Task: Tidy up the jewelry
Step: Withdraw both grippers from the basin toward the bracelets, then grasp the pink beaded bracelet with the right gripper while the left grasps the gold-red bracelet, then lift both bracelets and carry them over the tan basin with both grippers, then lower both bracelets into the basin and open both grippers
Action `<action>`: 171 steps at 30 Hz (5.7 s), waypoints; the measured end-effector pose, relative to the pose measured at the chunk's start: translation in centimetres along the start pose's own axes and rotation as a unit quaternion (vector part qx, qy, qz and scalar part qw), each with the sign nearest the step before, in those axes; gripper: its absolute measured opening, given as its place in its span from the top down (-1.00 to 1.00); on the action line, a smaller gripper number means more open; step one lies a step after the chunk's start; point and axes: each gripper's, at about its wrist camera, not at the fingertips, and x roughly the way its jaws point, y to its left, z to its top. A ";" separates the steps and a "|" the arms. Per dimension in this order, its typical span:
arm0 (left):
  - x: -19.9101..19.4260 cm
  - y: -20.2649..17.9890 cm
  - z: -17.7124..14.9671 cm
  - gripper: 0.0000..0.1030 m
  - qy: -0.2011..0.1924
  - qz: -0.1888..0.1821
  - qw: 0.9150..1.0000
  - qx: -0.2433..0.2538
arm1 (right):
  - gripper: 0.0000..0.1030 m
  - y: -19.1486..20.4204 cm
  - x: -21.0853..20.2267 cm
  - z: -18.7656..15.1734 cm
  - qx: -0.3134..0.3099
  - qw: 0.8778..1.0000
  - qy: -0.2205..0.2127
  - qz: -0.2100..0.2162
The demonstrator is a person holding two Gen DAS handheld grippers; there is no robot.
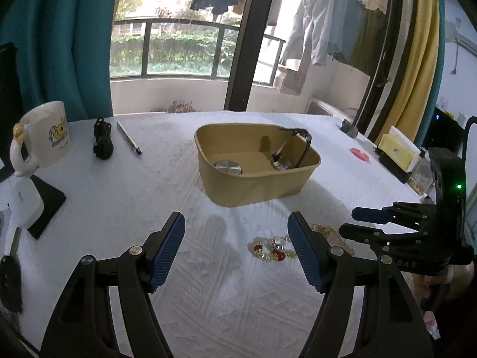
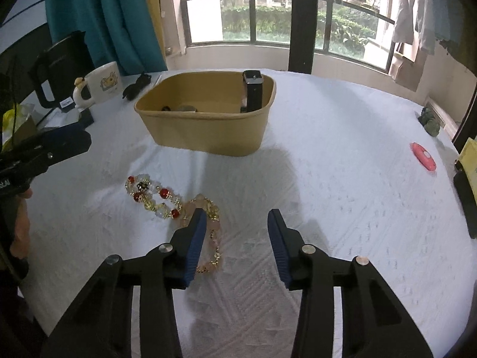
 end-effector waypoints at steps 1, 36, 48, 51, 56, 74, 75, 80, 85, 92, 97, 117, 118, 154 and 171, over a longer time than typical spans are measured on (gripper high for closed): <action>0.2 0.0 -0.1 -0.45 0.004 0.000 1.000 0.000 | 0.23 0.1 0.1 0.0 -0.002 1.000 0.002 0.001; 6.2 -2.1 -0.7 0.03 0.122 0.031 0.990 0.058 | 0.82 -1.3 0.4 0.3 0.005 0.999 -0.020 0.030; 6.8 -4.6 -0.7 0.80 0.124 0.027 0.986 0.105 | 0.82 -2.8 -0.4 0.1 0.022 0.999 -0.037 0.034; 6.3 -4.8 -0.9 0.81 0.122 0.023 0.987 0.106 | 0.82 -3.1 -0.7 0.0 0.024 0.998 -0.041 0.033; 5.3 -5.1 -0.9 0.81 0.110 0.020 0.988 0.105 | 0.82 -3.3 -1.1 -0.1 0.025 0.998 -0.047 0.031; 0.8 -7.4 1.4 0.82 0.042 0.012 0.991 0.126 | 0.82 -3.2 -3.5 0.0 0.020 0.997 -0.076 0.024; 0.6 -7.6 1.6 0.82 0.040 0.011 0.991 0.128 | 0.82 -3.2 -3.6 0.0 0.019 0.996 -0.078 0.024; -0.1 -8.1 2.3 0.82 0.026 0.009 0.990 0.135 | 0.82 -2.9 -4.1 0.5 0.010 0.996 -0.086 0.023; -0.9 -8.3 3.3 0.82 0.010 0.006 0.990 0.140 | 0.82 -2.6 -4.7 1.4 -0.004 0.995 -0.096 0.022; -1.3 -8.0 4.4 0.82 -0.005 0.007 0.990 0.138 | 0.82 -2.6 -5.3 2.9 -0.010 0.994 -0.110 0.017; -1.4 -7.6 5.0 0.82 -0.014 0.009 0.991 0.133 | 0.82 -2.4 -5.6 4.0 -0.017 0.993 -0.118 0.015; 1.4 -5.7 8.2 0.82 -0.027 0.004 0.991 0.134 | 0.82 -2.1 -4.6 7.3 -0.034 0.991 -0.129 0.012; 1.7 -5.6 8.4 0.82 -0.026 0.002 0.991 0.133 | 0.82 -2.2 -4.6 7.4 -0.033 0.991 -0.129 0.011; 5.4 2.4 7.2 0.02 0.005 0.013 1.000 0.014 | 0.82 0.8 0.9 11.6 -0.067 0.990 -0.121 0.034; 4.1 4.2 6.2 -0.01 -0.001 0.029 1.000 -0.007 | 0.75 2.0 3.0 12.2 -0.075 0.993 -0.089 0.023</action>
